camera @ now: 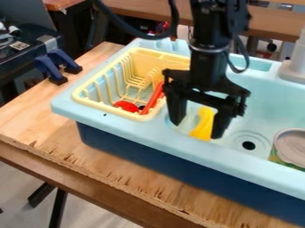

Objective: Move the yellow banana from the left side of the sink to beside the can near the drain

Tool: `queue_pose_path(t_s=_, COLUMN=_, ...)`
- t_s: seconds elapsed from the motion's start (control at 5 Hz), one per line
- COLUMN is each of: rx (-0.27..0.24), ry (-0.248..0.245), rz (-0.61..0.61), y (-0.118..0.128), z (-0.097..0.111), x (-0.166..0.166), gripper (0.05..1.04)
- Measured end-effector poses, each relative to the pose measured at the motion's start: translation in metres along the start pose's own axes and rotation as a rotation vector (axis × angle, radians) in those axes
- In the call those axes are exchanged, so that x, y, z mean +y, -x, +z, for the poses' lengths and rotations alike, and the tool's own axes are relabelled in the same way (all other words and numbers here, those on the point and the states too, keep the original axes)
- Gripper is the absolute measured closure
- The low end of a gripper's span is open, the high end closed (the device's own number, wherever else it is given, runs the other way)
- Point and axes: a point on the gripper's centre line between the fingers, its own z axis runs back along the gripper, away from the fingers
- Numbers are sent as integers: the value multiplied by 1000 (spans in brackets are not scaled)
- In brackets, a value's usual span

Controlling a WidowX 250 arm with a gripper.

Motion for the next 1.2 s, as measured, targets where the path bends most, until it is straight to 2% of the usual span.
queue_pose_path(t_s=0.2, rx=-54, ry=14, rz=-15, y=-3, z=-8, x=-7, gripper=73)
queue_pose_path(t_s=0.4, rx=-85, ry=63, rz=-21, y=-9, z=-9, x=-13, gripper=73)
queue_pose_path(t_s=0.6, rx=-73, ry=84, rz=-27, y=-17, z=-16, x=-15, gripper=73)
queue_pose_path(t_s=0.8, rx=-51, ry=72, rz=-29, y=-24, z=-21, x=-13, gripper=73)
queue_pose_path(t_s=1.0, rx=-17, ry=41, rz=-41, y=-34, z=-28, x=-13, gripper=73)
queue_pose_path(t_s=1.2, rx=-4, ry=13, rz=-38, y=-38, z=-29, x=-11, gripper=73)
